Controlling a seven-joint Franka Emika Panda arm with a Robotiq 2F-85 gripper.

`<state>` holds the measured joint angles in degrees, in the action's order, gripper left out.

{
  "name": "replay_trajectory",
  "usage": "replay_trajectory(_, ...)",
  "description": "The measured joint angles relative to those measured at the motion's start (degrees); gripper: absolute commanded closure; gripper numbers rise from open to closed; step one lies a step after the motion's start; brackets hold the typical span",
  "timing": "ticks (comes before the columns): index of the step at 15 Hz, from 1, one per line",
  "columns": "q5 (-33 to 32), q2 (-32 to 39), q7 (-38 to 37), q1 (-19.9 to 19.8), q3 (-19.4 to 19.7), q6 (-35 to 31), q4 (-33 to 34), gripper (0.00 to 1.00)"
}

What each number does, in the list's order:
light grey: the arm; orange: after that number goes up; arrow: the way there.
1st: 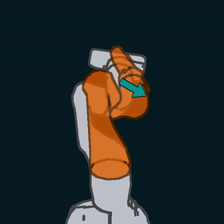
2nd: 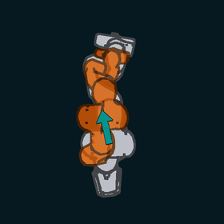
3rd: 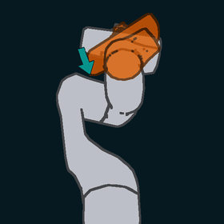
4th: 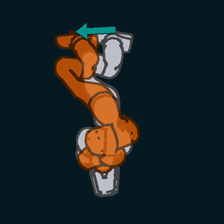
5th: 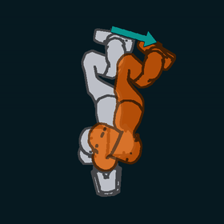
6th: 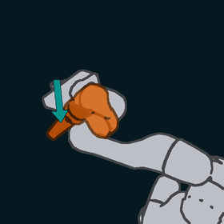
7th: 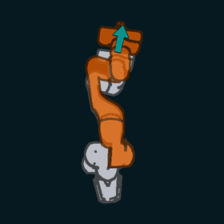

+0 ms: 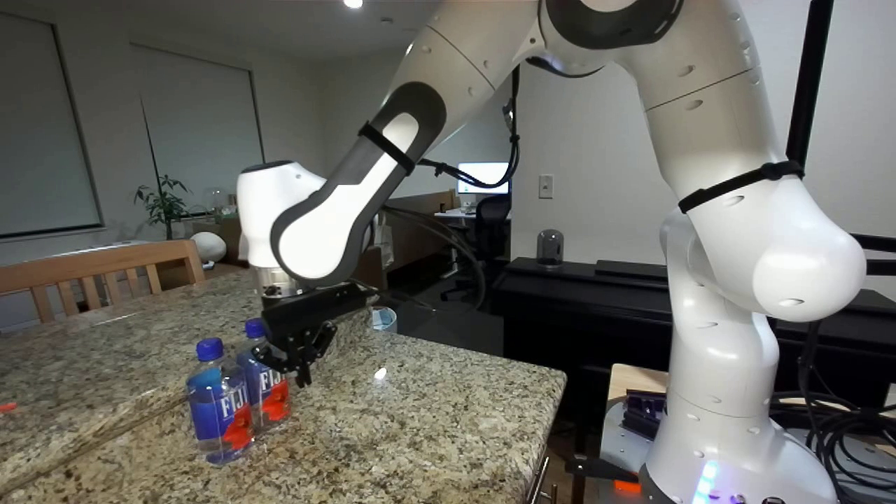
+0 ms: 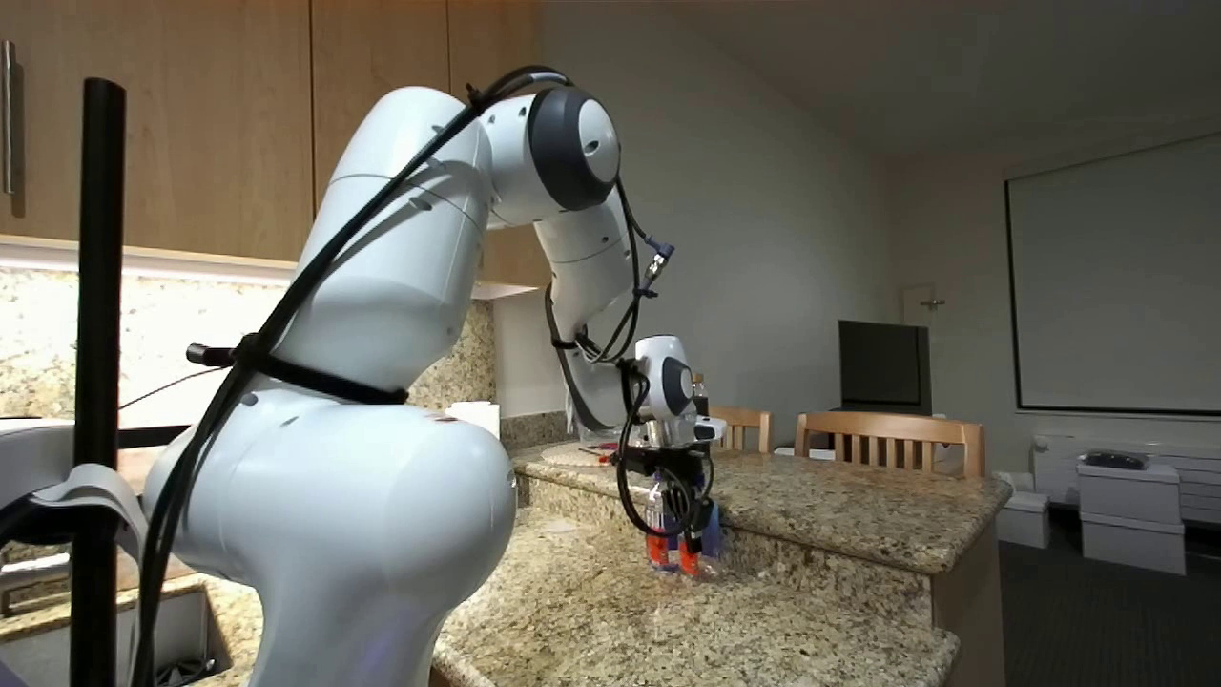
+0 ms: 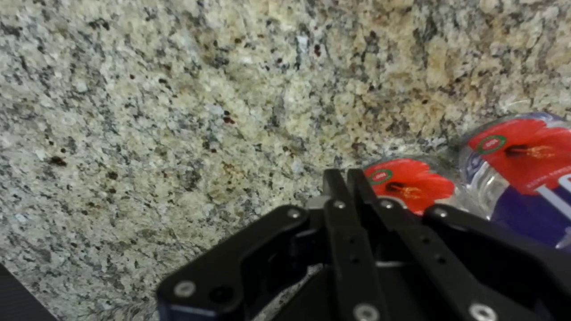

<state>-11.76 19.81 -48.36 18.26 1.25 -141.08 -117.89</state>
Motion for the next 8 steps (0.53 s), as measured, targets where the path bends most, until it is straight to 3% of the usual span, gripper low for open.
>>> replay_trajectory(4,-0.09,-2.41,0.0,0.0,-0.51,0.02,-1.79,0.92)
replay_trajectory(8,-0.07,-7.1,0.06,0.14,-4.06,0.02,-4.57,0.92)
